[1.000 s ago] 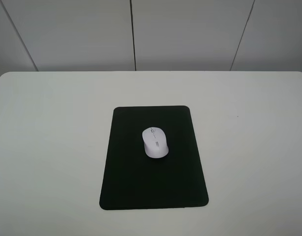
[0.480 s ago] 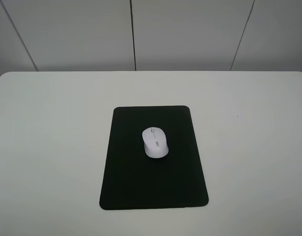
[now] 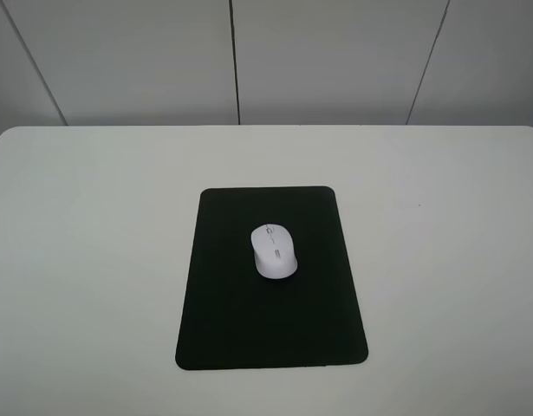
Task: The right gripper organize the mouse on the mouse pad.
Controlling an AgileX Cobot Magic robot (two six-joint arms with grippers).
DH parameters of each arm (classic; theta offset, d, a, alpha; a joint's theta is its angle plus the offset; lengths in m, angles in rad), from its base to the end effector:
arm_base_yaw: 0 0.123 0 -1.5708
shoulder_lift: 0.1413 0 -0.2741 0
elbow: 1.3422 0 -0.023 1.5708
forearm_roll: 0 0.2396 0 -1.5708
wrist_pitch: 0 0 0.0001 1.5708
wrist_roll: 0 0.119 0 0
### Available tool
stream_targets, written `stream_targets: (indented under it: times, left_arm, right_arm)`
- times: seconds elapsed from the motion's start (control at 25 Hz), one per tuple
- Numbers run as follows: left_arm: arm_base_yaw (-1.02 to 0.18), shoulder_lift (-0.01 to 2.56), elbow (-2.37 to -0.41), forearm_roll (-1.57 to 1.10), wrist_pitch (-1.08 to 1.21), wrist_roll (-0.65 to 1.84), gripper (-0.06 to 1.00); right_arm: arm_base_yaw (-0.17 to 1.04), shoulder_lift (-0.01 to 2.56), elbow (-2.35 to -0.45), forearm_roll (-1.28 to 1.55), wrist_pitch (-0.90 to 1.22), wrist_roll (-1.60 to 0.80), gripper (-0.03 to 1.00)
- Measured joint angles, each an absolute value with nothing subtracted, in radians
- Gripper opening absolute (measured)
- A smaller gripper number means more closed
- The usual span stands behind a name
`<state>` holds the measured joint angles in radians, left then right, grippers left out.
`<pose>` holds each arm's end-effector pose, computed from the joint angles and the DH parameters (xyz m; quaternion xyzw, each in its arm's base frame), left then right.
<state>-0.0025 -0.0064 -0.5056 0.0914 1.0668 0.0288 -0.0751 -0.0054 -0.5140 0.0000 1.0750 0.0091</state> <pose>0.0192 0.0095 0.2606 0.0111 0.8507 0.0525 0.5229 0.0182 -0.0014 0.2618 0.0359 0.8511 -0.0173 0.5235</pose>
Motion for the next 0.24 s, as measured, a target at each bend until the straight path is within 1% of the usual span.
stream_targets:
  times: [0.24]
  left_arm:
    - [-0.003,-0.006,-0.506,0.091,1.067,0.029,0.79]
  right_arm:
    - [-0.075,-0.005,-0.514,0.0,1.075,0.009,0.83]
